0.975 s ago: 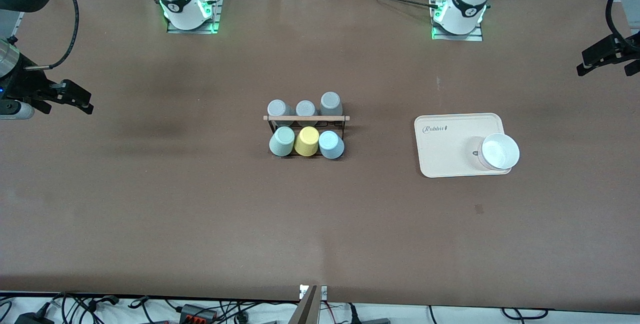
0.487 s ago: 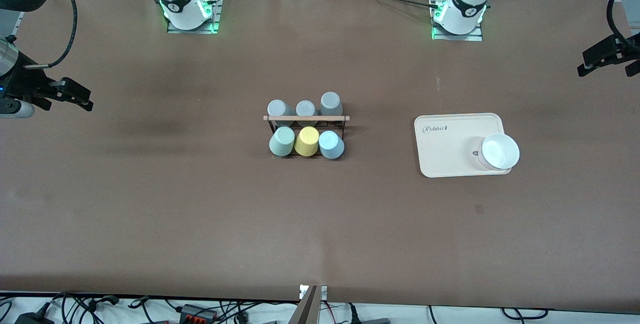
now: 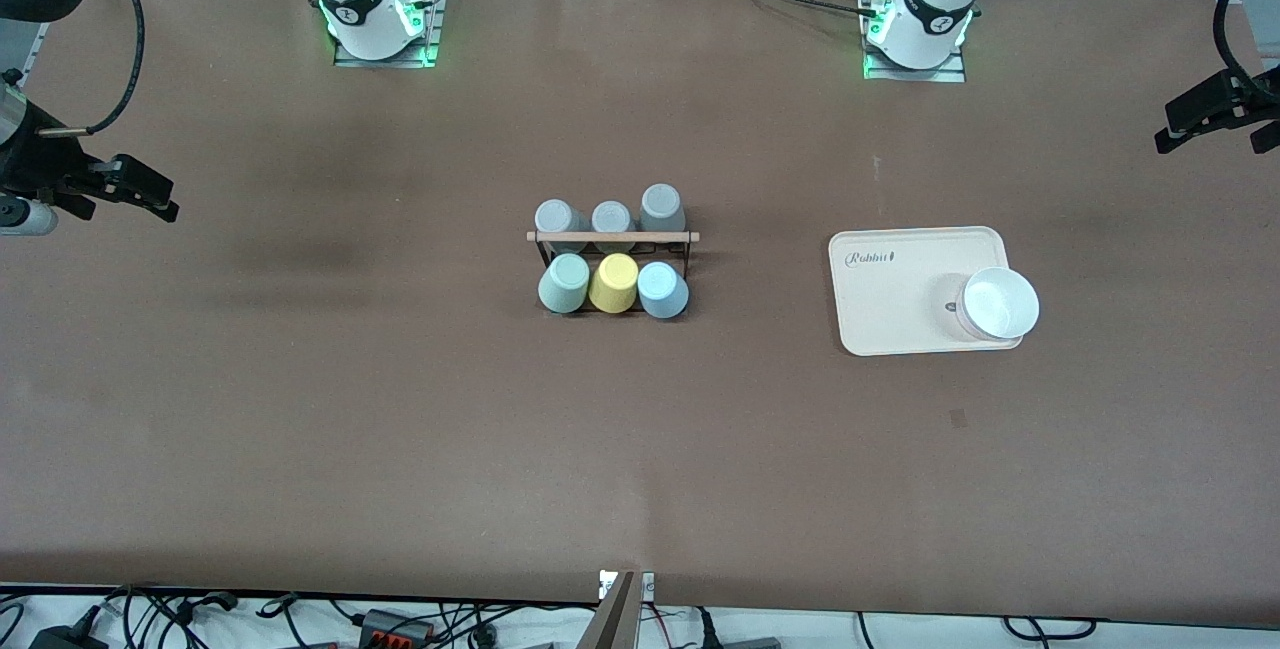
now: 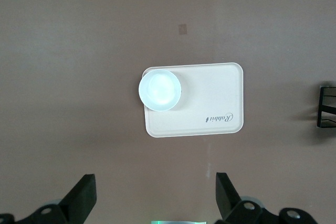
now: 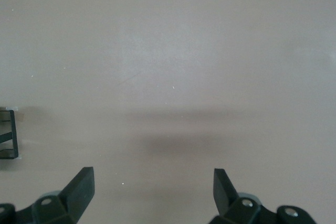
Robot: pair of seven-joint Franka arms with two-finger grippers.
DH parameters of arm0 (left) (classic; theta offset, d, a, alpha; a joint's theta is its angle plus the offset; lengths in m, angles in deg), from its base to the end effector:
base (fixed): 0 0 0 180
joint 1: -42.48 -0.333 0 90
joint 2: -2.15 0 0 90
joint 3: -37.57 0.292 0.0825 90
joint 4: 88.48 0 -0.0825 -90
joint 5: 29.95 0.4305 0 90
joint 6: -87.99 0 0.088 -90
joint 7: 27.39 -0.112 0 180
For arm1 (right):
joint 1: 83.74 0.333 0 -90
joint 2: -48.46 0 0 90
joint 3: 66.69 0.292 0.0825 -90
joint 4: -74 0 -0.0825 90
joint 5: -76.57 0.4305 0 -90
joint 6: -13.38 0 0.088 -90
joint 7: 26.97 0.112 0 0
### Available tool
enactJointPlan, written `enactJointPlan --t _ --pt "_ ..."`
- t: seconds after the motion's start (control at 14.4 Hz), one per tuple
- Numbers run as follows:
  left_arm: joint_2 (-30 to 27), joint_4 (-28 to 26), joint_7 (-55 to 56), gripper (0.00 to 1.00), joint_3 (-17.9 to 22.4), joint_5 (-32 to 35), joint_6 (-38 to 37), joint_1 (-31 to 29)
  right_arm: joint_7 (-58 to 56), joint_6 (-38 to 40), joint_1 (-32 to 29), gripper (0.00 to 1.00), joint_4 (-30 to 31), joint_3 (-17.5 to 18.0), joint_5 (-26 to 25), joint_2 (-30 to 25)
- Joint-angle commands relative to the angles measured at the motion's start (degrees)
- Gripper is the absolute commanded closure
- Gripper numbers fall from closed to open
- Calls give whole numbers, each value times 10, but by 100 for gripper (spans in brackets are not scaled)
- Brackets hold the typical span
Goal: Hang scattered cups on rack with three cups
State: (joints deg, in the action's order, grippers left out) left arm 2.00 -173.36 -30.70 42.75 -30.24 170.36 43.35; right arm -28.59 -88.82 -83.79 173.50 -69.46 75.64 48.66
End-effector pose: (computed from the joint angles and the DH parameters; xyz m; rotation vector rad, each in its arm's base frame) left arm 0.5845 0.0435 0.6314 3.1328 0.0264 -0.0639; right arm 0.6138 -0.0317 0.5255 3.1230 -0.0279 0.0671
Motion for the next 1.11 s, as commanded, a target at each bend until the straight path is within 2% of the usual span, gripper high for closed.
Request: enactJointPlan --t 0.0,1.04 --pt "2 6 -1 0 -2 -4 1 -3 -7 20 -7 0 -2 7 1 -10" --pt "1 6 -1 0 -2 -3 1 -3 -10 37 -6 0 -2 8 0 -17"
